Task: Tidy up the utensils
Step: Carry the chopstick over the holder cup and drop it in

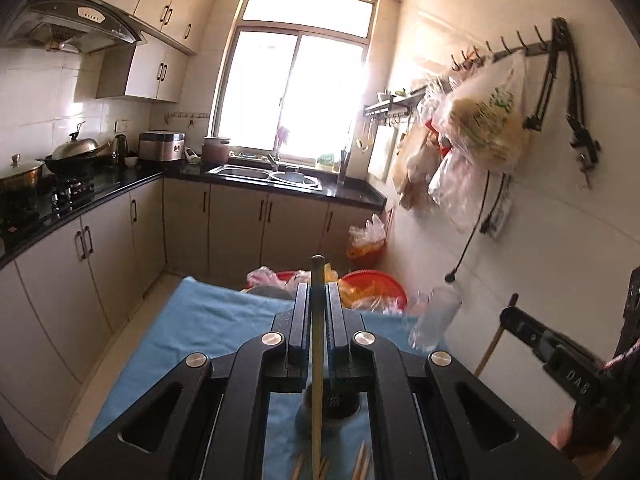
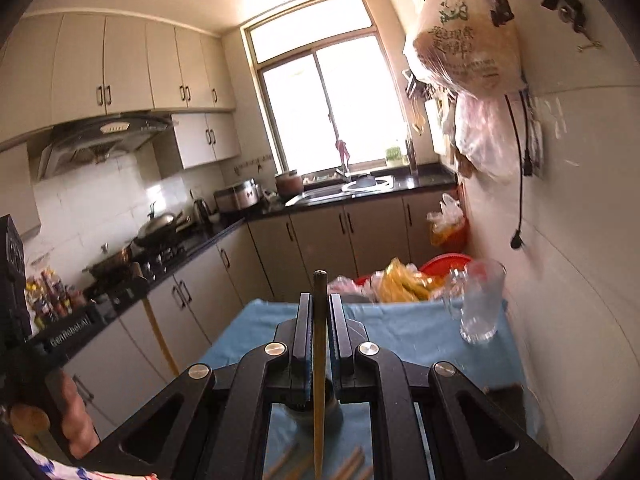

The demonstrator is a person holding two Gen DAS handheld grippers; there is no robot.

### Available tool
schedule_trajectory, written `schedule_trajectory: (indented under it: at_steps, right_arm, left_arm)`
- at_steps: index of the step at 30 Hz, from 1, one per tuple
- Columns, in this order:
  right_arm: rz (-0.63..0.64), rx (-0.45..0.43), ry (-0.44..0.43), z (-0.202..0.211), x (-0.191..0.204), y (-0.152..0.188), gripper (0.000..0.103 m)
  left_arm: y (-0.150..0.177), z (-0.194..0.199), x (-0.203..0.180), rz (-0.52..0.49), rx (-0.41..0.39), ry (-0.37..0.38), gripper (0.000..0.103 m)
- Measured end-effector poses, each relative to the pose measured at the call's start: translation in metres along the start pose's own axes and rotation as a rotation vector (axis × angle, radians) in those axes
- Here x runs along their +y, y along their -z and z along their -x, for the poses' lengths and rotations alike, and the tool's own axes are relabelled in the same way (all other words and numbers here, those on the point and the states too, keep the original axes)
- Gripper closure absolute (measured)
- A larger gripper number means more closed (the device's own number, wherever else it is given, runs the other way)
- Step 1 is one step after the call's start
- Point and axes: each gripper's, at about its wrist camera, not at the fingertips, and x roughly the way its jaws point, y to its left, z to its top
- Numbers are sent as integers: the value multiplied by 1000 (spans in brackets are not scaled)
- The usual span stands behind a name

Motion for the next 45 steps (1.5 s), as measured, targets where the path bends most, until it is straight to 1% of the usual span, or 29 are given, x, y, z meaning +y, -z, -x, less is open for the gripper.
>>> schedule_trajectory:
  at_steps: [6, 11, 14, 17, 20, 22, 25, 27, 28, 29, 31, 32, 36, 39, 41, 43, 45]
  right_arm:
    - [-42, -41, -5, -43, -5, -18, 95]
    - [-88, -27, -13, -82, -15, -17, 95]
    - [-83, 28, -5, -108, -20, -7, 95]
    - [-82, 110, -4, -133, -25, 13, 95]
    - [-96, 177, -2, -154, -33, 29, 95]
    - [-108, 205, -5, -163, -38, 36, 95]
    - [-117, 227, -6, -169, -43, 42, 95]
    - [-129, 227, -3, -168, -45, 42, 94]
    - [-134, 228, -2, -167, -45, 42, 89]
    - [-137, 225, 2, -165, -46, 41, 81]
    - [-137, 210, 13, -159, -44, 38, 69]
    - [-135, 205, 18, -155, -43, 36, 69]
    - [-134, 196, 24, -134, -38, 32, 68]
    - [-112, 197, 34, -110, -36, 36, 63]
    - [-86, 213, 47, -90, -35, 48, 56]
    - [-70, 238, 54, -74, -38, 65, 52]
    - [-56, 282, 63, -61, -40, 88, 51]
  left_arm:
    - [-17, -61, -2, 48, 13, 10, 97]
    - [-16, -103, -1, 67, 33, 14, 97]
    - [-7, -128, -3, 56, 58, 3, 97]
    - [9, -151, -7, 4, 105, -29, 97]
    - [23, -162, -7, -24, 142, -51, 97]
    - [28, -164, -3, -26, 159, -58, 97]
    - [31, -160, 3, -27, 170, -78, 96]
    - [31, -155, 6, -30, 175, -81, 93]
    - [30, -152, 7, -31, 173, -87, 88]
    - [30, -146, 8, -33, 167, -97, 81]
    - [28, -135, 10, -29, 152, -104, 73]
    - [26, -126, 12, -27, 142, -110, 71]
    - [24, -92, 21, -25, 121, -122, 67]
    - [27, -64, 33, -17, 104, -135, 60]
    - [34, -46, 41, -14, 98, -150, 56]
    - [41, -32, 50, -13, 102, -167, 53]
    - [57, -16, 62, 1, 119, -190, 51]
